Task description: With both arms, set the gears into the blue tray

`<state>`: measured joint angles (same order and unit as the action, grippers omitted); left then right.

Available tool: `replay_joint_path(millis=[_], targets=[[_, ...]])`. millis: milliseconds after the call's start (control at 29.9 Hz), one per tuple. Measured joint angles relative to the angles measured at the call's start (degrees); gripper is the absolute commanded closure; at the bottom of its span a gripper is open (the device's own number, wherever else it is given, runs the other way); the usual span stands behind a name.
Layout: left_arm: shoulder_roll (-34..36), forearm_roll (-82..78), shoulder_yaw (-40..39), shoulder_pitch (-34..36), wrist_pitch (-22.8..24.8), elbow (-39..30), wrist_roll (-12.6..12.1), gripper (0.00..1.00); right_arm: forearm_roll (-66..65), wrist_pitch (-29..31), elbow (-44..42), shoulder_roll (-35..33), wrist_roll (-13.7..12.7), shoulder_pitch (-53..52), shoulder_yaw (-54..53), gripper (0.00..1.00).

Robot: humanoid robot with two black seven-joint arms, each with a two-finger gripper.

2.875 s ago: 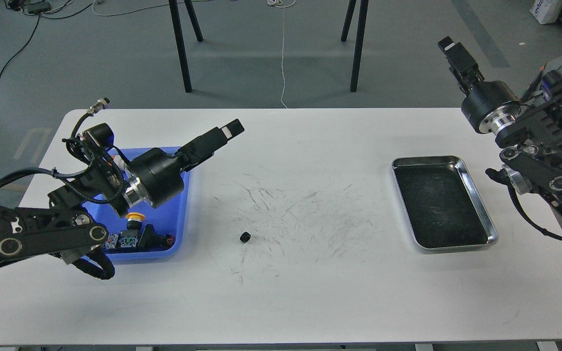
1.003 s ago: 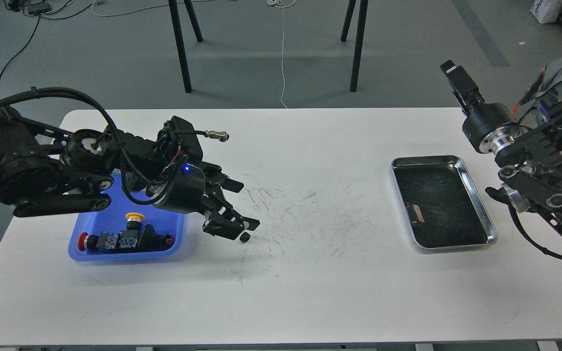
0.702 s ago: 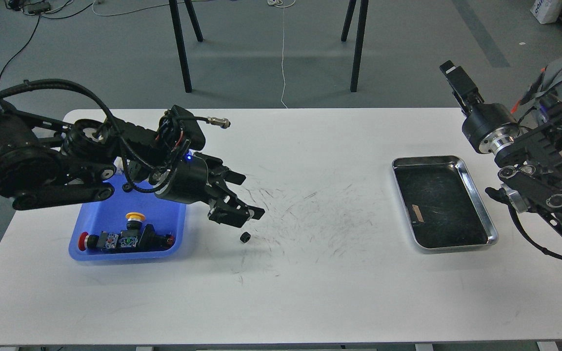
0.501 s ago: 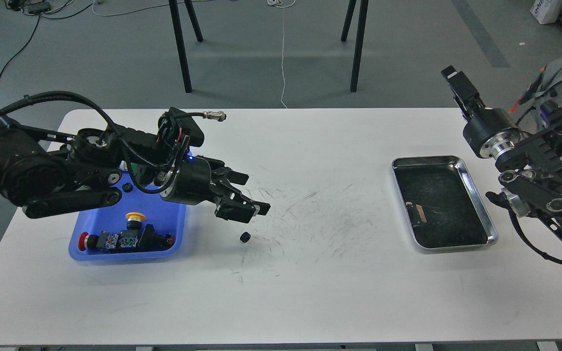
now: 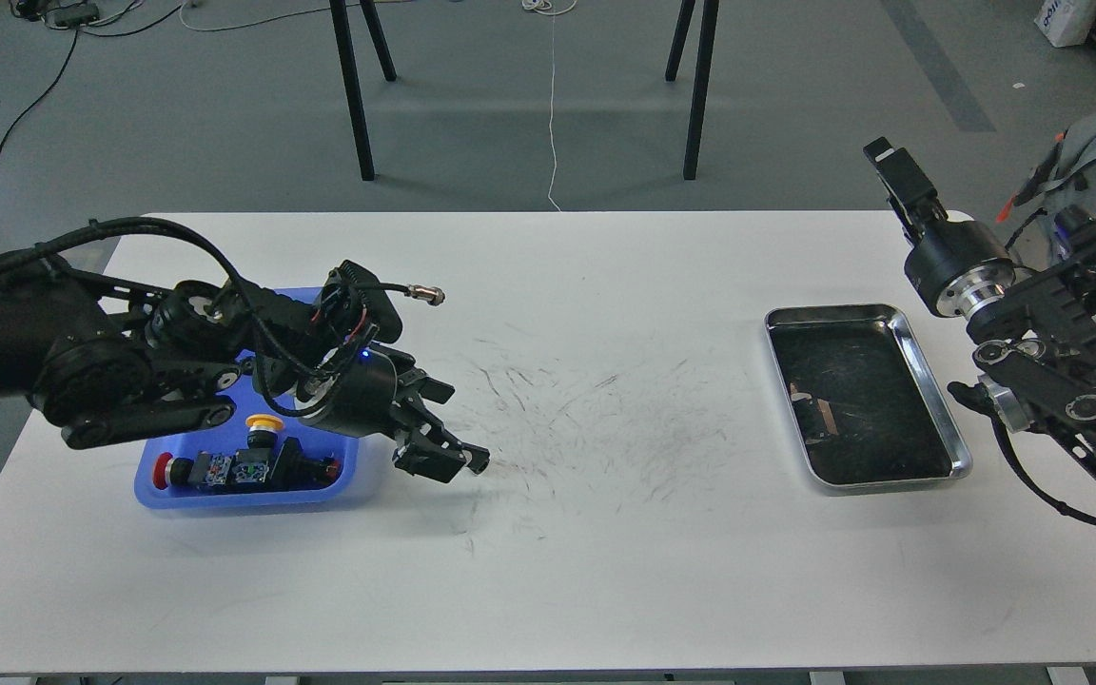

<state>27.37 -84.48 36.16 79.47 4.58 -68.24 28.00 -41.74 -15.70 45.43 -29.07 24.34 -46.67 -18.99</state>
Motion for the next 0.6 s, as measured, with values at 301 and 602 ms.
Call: replay_joint_path(millis=[301,602], targets=[[-2.5,-0.3,0.2,-1.2,-1.3,1.1,0.0,0.0,0.0,-0.1,-0.5,0.0,0.2,0.3,0.1,0.07],[-5.3,-1.3,1.0,-4.8,-7.5,6.5,0.0,0.0,0.1,-0.1,-0.7,0.1,0.2,1.4,-1.4,0.07]])
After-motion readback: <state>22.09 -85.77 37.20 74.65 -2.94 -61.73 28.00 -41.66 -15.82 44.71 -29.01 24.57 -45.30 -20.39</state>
